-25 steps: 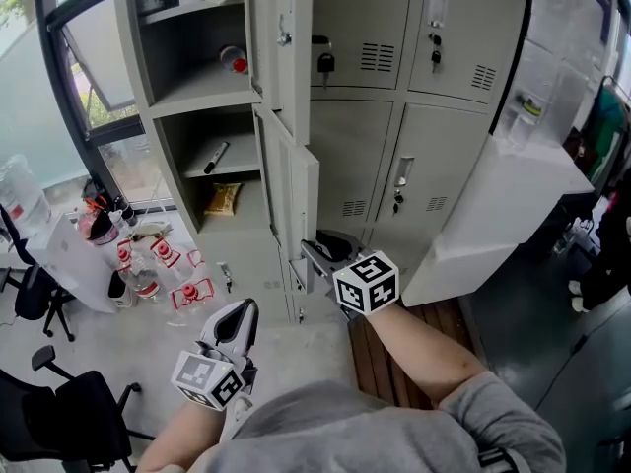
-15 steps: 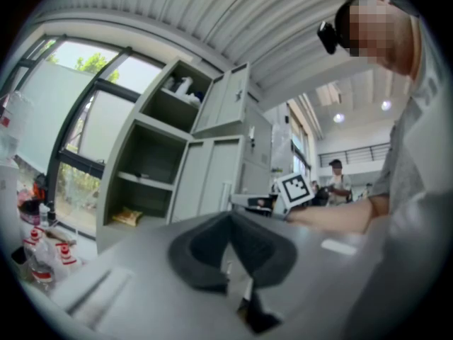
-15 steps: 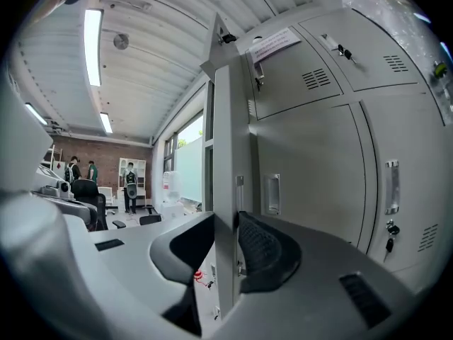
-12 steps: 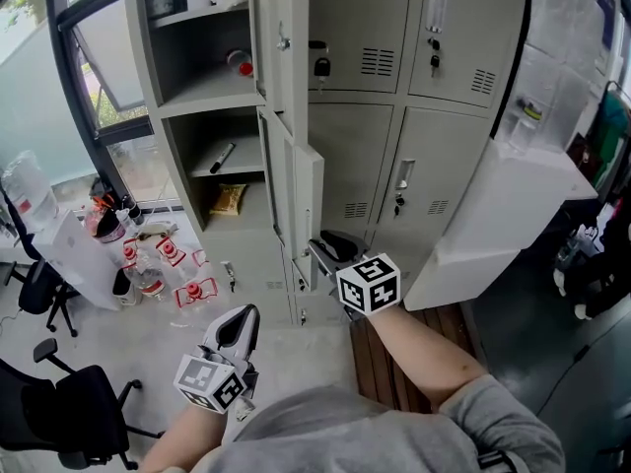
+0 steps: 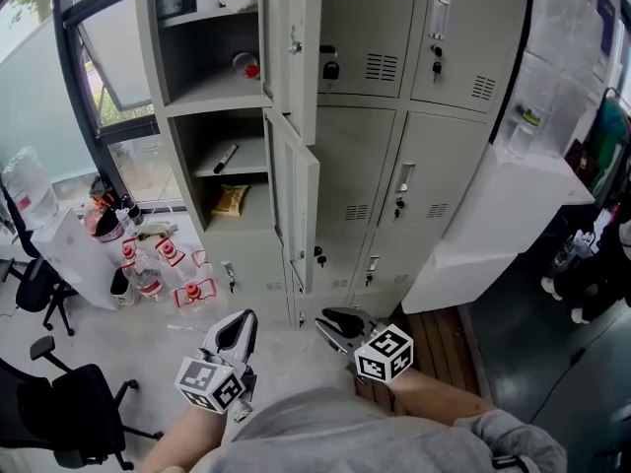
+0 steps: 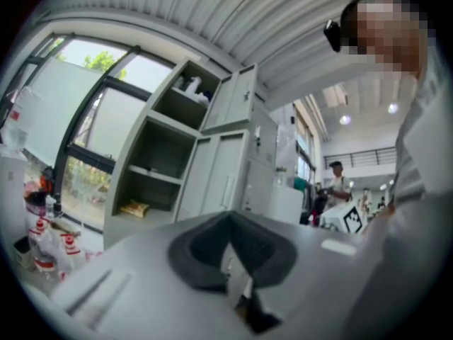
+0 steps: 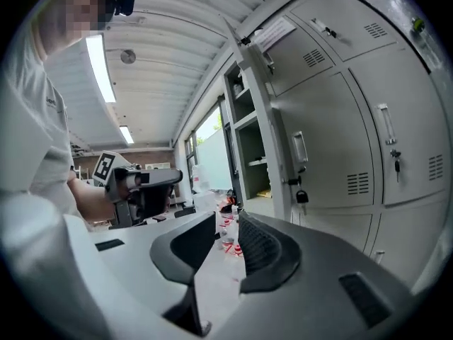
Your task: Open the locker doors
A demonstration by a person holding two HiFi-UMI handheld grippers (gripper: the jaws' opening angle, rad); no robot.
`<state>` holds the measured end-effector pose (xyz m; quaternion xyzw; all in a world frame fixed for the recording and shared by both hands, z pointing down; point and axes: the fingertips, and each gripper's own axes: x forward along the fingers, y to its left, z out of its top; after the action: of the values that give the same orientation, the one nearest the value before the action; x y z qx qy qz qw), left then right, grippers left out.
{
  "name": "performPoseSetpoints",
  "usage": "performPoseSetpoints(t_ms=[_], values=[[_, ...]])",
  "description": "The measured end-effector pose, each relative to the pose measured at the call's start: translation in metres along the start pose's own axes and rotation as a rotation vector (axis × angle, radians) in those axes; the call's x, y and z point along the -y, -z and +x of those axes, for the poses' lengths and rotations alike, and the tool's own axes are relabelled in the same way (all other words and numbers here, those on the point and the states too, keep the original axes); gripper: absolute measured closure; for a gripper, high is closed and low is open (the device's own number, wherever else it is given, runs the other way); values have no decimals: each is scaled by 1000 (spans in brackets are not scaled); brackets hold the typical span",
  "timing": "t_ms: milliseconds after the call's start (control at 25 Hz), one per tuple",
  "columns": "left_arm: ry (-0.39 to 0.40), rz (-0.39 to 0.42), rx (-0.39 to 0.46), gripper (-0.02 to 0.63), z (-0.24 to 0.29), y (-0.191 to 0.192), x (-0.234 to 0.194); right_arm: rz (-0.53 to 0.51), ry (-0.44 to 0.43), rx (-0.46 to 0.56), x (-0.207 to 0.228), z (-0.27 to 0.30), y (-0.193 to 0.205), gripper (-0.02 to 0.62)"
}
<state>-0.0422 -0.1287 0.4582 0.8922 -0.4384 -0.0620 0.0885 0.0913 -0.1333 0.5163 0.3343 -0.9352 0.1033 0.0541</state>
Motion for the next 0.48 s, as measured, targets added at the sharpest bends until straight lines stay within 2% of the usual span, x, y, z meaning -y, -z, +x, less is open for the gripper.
performPoseSetpoints(t_ms=[160,280,480], values=[[54,-9,0,603,3,5,11,4,13,-15,-3,-5,7,502],[91,19,-20,604,5,8,21,-10,16,-11,-6,-7,4,502],[113,4,-4,603,5,6,25,-1,35,-1,-5,-8,4,502]])
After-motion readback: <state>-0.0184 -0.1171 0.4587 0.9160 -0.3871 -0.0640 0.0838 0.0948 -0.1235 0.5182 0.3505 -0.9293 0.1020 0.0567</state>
